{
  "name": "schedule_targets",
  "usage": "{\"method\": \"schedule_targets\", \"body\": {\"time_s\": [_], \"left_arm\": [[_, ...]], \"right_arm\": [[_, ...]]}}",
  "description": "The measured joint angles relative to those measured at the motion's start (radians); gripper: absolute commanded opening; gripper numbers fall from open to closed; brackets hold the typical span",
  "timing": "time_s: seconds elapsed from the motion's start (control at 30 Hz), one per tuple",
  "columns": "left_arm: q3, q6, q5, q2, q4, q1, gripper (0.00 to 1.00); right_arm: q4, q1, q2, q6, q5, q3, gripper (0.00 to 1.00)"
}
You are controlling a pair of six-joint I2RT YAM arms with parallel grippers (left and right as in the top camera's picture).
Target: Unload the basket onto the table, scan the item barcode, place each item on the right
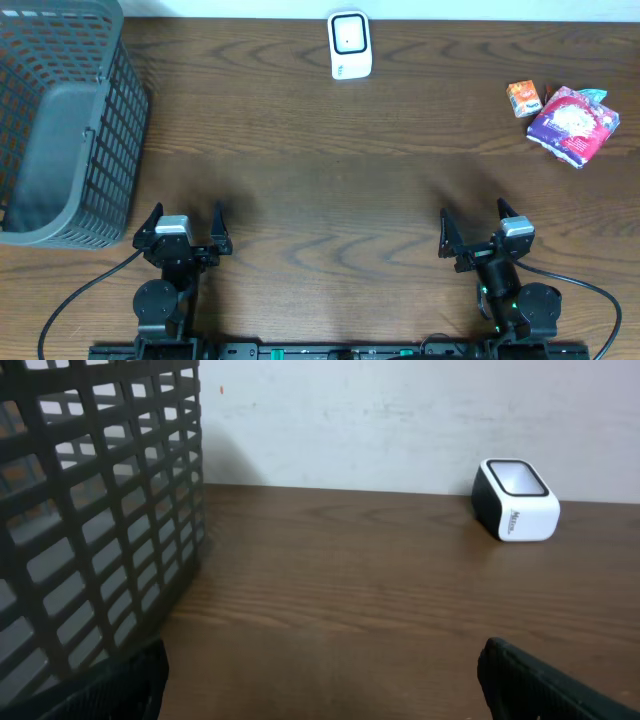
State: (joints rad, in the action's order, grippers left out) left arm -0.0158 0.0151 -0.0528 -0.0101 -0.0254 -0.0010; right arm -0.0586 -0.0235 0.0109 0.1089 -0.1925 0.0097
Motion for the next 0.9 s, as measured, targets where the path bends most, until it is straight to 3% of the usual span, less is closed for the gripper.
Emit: {"method": "schedule_targets", "body": {"time_s": [0.9], "left_arm": [[0.0,0.003,0.0,0.0,-0.001,0.0,0.98]], "right_arm": [[0.0,0.0,0.0,0.0,0.0,0.0,0.99]]}}
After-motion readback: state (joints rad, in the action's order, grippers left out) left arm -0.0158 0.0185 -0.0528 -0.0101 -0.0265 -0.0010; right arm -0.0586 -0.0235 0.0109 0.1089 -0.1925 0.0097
